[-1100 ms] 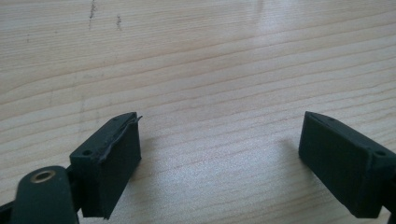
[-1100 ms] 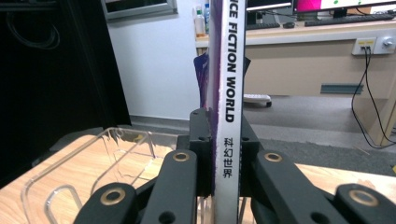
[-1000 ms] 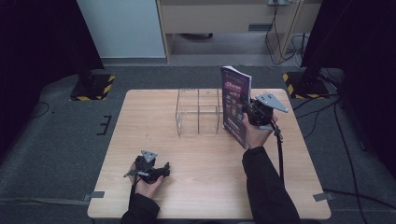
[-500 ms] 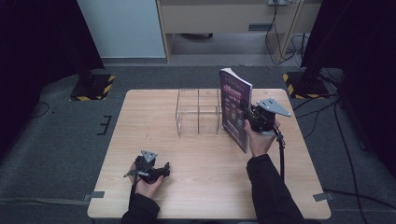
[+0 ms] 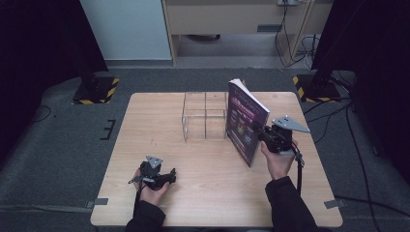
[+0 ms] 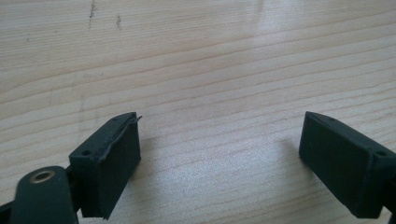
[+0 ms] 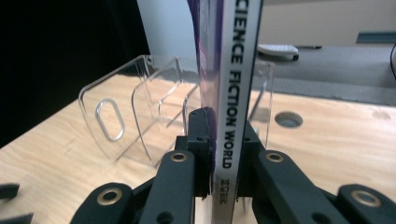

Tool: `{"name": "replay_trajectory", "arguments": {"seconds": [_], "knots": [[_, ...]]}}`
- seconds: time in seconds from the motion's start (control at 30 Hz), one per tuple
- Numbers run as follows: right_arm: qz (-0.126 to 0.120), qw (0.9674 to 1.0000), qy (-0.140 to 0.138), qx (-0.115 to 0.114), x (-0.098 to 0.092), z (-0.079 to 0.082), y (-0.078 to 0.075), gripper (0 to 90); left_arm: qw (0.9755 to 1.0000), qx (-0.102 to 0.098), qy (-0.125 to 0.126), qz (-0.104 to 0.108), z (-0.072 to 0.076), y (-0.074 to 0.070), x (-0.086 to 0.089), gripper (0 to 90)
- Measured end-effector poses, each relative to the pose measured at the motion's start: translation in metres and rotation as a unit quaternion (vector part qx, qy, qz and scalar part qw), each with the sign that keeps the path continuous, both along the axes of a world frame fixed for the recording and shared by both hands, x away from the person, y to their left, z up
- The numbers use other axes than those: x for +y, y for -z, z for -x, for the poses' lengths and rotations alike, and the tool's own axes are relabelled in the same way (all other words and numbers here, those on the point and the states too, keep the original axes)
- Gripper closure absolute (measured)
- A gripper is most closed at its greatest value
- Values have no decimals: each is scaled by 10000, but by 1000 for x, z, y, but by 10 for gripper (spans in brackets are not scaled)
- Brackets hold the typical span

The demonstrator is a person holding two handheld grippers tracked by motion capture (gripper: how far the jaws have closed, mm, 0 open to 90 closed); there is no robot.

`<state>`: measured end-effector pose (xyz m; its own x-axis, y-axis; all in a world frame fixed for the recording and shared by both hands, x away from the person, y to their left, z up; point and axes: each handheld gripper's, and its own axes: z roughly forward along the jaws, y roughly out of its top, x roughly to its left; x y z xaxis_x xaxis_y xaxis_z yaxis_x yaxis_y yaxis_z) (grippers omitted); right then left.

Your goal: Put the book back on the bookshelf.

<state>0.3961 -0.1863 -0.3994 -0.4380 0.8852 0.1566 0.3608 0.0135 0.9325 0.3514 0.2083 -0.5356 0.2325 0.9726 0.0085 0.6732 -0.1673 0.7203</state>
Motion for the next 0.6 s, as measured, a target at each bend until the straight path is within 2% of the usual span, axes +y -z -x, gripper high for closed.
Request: {"name": "replay_trajectory", "arguments": {"seconds": [0.2, 0.3, 0.5, 0.6], "knots": [[11, 9999, 8, 105, -9, 16, 11, 814, 10000, 7, 4, -4, 0, 0, 0, 118], [-50, 9999, 10, 109, -11, 18, 12, 810, 10000, 6, 1, -3, 0, 0, 0, 118], [-77, 10000, -27, 29, -9, 11, 3, 783, 10000, 6, 1, -2, 0, 0, 0, 117], [-51, 10000, -21, 71, -5, 4, -4, 764, 10000, 9, 6, -5, 0, 0, 0, 116]]}}
